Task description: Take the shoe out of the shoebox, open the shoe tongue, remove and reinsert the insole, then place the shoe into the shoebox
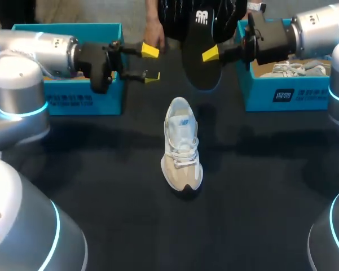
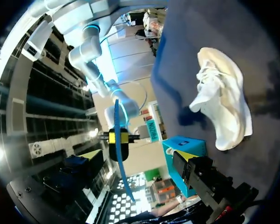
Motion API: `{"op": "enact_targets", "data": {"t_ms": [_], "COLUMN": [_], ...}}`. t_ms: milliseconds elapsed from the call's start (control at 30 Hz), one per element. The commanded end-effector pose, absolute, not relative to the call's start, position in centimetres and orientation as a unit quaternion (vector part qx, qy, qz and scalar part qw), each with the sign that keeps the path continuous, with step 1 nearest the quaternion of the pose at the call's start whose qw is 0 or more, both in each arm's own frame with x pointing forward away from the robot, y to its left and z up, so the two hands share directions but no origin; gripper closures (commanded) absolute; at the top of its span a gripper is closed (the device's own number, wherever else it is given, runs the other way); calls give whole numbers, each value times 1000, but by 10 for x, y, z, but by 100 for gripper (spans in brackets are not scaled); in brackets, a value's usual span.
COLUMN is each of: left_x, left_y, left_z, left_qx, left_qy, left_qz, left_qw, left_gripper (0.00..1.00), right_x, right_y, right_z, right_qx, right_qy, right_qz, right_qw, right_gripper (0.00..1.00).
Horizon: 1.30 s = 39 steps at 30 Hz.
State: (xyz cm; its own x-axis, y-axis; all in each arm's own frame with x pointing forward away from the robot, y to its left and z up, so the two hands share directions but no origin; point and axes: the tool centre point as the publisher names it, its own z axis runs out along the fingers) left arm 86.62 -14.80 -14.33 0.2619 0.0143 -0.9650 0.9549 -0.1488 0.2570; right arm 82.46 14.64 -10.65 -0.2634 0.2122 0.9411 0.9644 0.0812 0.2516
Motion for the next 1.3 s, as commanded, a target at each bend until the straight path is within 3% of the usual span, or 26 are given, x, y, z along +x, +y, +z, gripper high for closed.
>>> {"op": "enact_targets", "data": {"t_ms": [33,567,1300], "left_x": [873,868,867], "left_y": [-139,-130,-126], "left_z": [-151,-189,-195], "left_qx": [647,694,695], "left_qy": [371,389,405], "left_qz": [-475,-461,-456], "left_qw": [468,393,382], "left_gripper": [0,0,0], "right_x": [827,842,843], "right_y": [148,166,174], "right_z": [-103,-94,-94], "right_qx": [-457,-329,-308], "right_qy": [-639,-705,-711], "right_qz": [-499,-585,-590], "right_qw": [367,229,229], "right_gripper": [100,100,100]}}
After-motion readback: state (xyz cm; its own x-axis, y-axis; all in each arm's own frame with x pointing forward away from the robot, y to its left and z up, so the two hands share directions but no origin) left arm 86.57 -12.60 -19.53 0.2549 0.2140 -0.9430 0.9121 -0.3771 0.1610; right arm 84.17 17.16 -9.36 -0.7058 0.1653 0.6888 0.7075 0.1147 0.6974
